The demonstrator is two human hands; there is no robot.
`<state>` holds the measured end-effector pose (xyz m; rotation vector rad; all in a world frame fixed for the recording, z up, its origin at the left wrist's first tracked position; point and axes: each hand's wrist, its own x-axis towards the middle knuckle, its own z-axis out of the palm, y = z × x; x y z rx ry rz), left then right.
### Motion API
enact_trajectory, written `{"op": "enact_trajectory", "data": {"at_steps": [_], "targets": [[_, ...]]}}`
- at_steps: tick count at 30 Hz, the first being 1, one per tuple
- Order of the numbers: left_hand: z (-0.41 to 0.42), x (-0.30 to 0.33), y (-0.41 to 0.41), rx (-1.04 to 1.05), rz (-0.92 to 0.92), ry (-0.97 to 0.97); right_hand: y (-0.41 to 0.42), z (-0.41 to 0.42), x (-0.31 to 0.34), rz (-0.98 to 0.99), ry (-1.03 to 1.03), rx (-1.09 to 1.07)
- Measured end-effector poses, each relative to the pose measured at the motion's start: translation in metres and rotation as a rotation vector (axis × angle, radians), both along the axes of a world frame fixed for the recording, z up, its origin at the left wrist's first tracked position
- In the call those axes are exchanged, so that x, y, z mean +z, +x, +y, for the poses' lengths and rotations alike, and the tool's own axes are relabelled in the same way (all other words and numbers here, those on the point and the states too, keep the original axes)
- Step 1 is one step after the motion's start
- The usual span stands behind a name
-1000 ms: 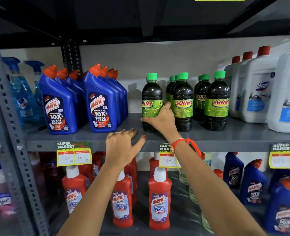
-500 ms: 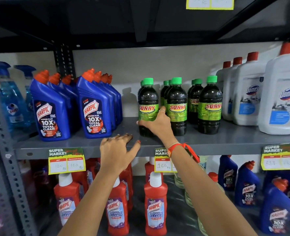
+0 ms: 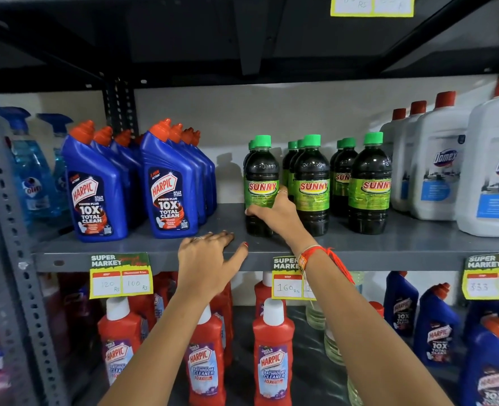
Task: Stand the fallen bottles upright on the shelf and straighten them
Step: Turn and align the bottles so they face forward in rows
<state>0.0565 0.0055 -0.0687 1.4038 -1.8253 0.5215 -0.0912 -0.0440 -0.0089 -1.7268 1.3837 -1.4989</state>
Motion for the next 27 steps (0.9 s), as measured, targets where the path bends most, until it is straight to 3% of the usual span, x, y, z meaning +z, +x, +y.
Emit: {"op": "enact_trajectory", "data": {"at_steps": [14,19,21,24,27], "targets": [[0.001,0.001,-0.006,0.085,0.043,0.010,-0.002,0.003,0.001,-0.001,0.017,0.087],[0.002,0.002,-0.008,0.116,0.062,0.014,-0.031,0.034,0.008,0.005,-0.133,0.054],[0.004,0.003,-0.010,0.131,0.051,0.045,-0.048,0.046,0.007,0.000,-0.219,-0.005],[0.007,0.005,-0.022,0.162,-0.005,0.077,-0.070,0.049,0.000,0.063,-0.374,-0.281],[0.013,0.002,-0.042,0.141,-0.033,0.067,-0.085,0.039,-0.007,0.182,-0.325,-0.408]]}}
